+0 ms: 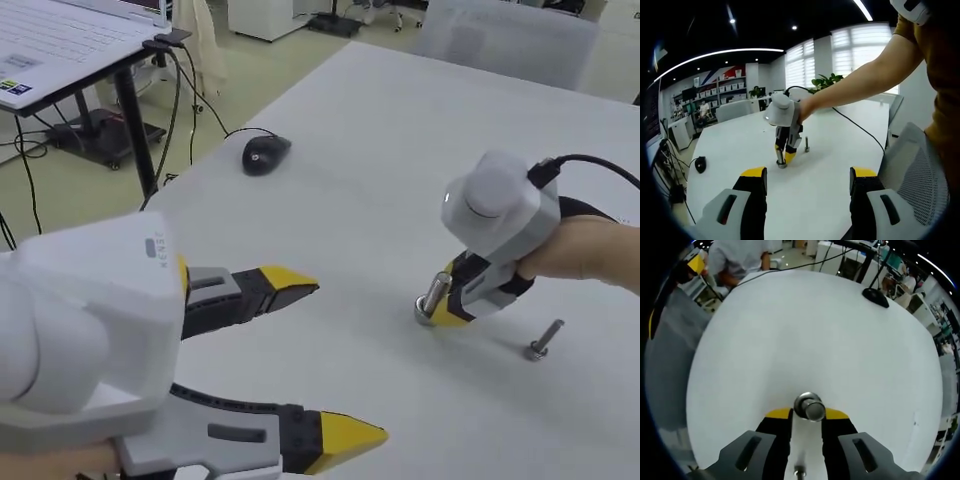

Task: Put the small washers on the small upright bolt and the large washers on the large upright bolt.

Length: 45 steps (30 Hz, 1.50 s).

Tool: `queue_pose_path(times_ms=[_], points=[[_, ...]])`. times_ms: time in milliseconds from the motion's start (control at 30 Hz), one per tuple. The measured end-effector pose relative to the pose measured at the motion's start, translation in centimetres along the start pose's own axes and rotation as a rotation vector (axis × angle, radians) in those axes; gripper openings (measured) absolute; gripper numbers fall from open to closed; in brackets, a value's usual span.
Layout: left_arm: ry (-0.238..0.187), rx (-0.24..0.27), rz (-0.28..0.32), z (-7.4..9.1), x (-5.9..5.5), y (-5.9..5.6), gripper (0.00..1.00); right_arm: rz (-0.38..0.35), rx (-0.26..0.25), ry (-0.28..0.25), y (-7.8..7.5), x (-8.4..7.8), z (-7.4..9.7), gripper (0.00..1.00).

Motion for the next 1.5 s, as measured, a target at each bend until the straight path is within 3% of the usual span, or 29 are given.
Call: queue_pose_path(times_ms=[333, 567, 933, 1267, 1500], points=[[-0.002, -0.006, -0.003, -0.1, 0.2, 0.0, 0.66, -0.003, -0.013, -0.016, 0.4, 0.0, 1.0, 0.23], [-0.027, -0.018, 0.011, -0.4, 0.6, 0.2, 0.66, -0.022, -0.044, -0.071, 1.2, -0.2, 2.7, 0.23], [-0.055, -0.053, 0.010, -1.3, 1.4, 0.2, 0.66, -0.071, -0.095, -0.178, 3.8, -1.0, 5.8, 0.23], [-0.042, -0.098, 0.004, -1.7, 1.2, -0.1, 0.67, -0.102, -0.126, -0.270, 6.1, -1.2, 7.5, 0.23], [-0.039, -0.126, 0.004, -2.0, 1.2, -0.1, 0.67, -0.128, -0.151, -0.386, 8.3, -1.6, 8.5, 0.23]])
Point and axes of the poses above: the centre of the closed fingertips' face, and the gripper's own axes: z roughly backward along the fingers, y roughly to its left, x roughly out of its top, the point moved 9 cm from there along z, roughly backward along the fingers, and after that the axes turned 6 degrees about -y, right-handed, at the moved point
